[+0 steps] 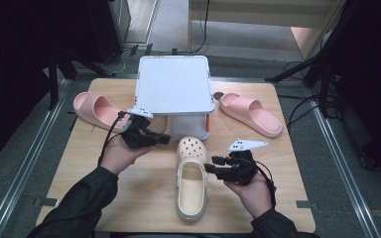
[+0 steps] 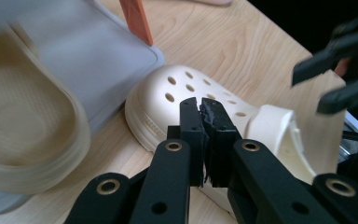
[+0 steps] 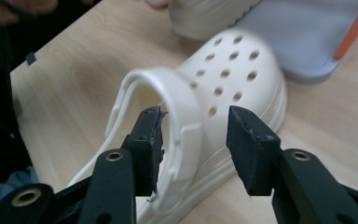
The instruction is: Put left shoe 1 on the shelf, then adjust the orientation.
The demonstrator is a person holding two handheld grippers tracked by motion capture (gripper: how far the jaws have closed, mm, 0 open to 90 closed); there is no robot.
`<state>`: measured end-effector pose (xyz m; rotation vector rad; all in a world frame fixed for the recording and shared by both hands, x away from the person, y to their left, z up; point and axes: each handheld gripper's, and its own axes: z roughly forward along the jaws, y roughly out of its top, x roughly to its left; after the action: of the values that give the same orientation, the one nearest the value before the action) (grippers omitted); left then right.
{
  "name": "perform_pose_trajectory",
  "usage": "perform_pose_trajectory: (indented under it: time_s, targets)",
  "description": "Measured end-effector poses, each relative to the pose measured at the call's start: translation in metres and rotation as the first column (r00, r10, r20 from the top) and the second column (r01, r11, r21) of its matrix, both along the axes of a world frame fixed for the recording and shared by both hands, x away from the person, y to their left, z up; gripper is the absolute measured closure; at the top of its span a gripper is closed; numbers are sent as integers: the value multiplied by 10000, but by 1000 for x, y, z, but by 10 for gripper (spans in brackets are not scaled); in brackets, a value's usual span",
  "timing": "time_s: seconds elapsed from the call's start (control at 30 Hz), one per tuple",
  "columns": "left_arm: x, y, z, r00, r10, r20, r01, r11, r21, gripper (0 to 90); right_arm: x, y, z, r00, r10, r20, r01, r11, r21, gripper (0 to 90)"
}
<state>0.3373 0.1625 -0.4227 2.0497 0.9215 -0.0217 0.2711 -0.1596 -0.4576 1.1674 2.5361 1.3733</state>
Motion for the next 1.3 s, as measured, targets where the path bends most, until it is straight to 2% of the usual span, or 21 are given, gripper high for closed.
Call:
perform_pose_trajectory:
  time_s: [0.13,0.27,0.37,0.57,0.6,0.63,0.8,0.93,1.0,1.07,1.3]
  targets:
    - [8,12,14,9996,96,-260,-99,9999,-104,872,-8,0,-7,9995,-232,-198,232,9997,5,537]
    - [15,25,27,9996,285,-61,-285,9996,-73,878,-13,-1,-13,9988,-434,-234,431,9990,-97,510]
    - [22,29,34,9994,333,-92,-333,9994,-43,878,-13,1,-16,9986,-451,-270,446,9988,-184,498]
    - [38,40,47,9961,862,161,-868,9955,368,879,-12,5,-25,9969,-555,-556,542,9982,-246,477]
    - [41,42,47,9957,917,132,-920,9955,245,880,-11,7,-30,9957,-549,-752,529,9982,-288,479]
    - [45,45,48,9944,1046,124,-1050,9938,359,881,-11,9,-32,9950,-559,-825,528,9978,-395,479]
    - [51,53,46,9926,1189,247,-1196,9924,287,879,-10,14,-38,9951,-576,-802,521,9962,-694,470]
    - [57,63,41,9883,1502,261,-1509,9882,267,879,-9,19,-40,9949,-551,-849,474,9948,-906,471]
    - [57,66,39,9873,1576,212,-1578,9874,71,881,-9,23,-42,9959,-487,-768,405,9936,-1050,474]
    - [56,67,38,9873,1565,259,-1567,9876,47,881,-9,26,-43,9966,-543,-626,463,9914,-1222,471]
    - [53,67,37,9864,1579,461,-1584,9874,64,881,-8,26,-43,9957,-630,-673,548,9916,-1176,510]
